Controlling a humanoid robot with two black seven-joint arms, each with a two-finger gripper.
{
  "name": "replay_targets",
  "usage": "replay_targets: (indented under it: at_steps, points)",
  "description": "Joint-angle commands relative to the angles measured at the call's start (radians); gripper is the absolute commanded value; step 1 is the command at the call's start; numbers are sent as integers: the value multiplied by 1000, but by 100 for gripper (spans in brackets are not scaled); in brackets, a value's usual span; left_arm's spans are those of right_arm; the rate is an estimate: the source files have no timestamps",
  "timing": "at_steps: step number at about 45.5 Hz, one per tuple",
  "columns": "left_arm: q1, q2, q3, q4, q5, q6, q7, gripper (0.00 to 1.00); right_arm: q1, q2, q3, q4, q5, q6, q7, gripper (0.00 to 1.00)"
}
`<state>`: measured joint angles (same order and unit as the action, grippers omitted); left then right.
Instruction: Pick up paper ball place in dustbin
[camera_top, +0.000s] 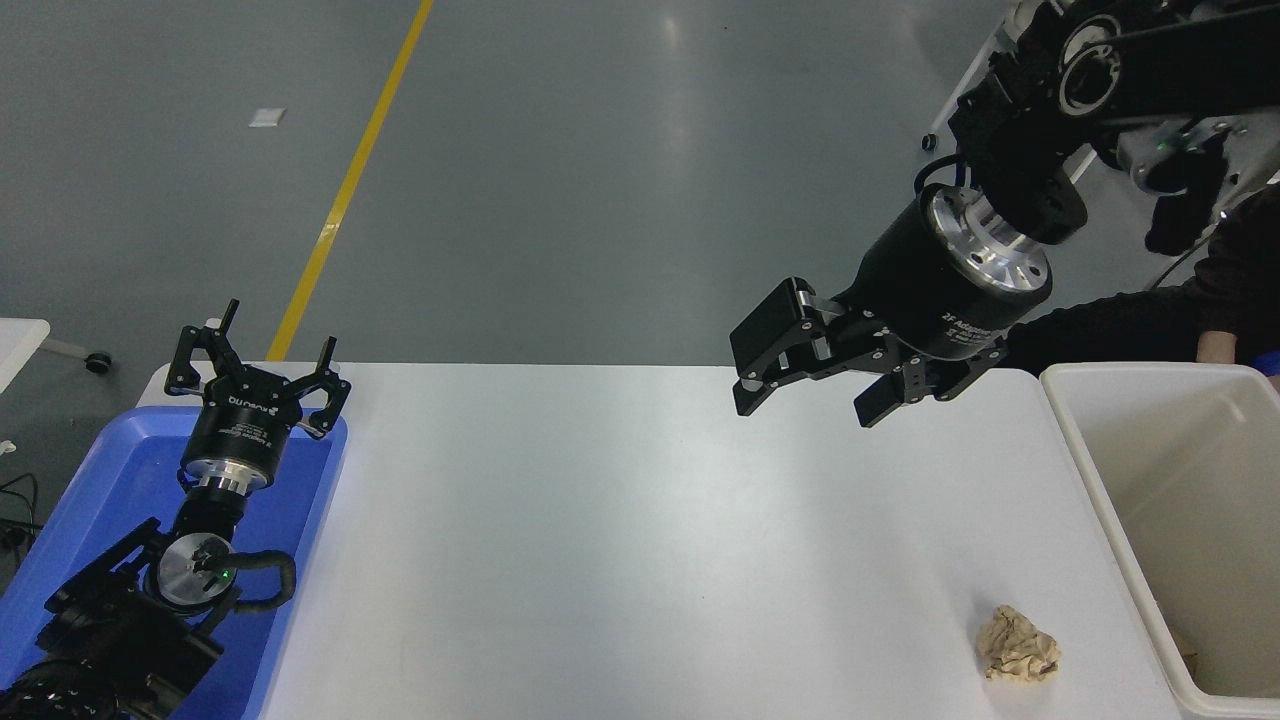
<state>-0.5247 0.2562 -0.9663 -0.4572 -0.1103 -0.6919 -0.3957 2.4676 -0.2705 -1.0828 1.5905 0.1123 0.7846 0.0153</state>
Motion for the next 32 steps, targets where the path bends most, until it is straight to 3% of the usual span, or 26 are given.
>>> replay_targets:
  at_steps: [1,13,24,27,32]
  points:
    - [0,0,-6,0,-2,-3,6,100,-4,-30,-25,8,-3,1,0,100]
    - [-1,0,-3,0,0,0,-2,100,-93,-53,-20,-18,-29,1,2,100]
    - [-1,0,-3,0,-2,0,-2,100,-298,-79,-20,-113,-249,-122,9,100]
    - [-1,0,-3,0,0,0,-2,100,-347,-120,-19,-121,-301,-128,9,100]
    - [-1,0,-3,0,-2,0,-2,100,-450,-286,-2,-121,-448,-133,11,100]
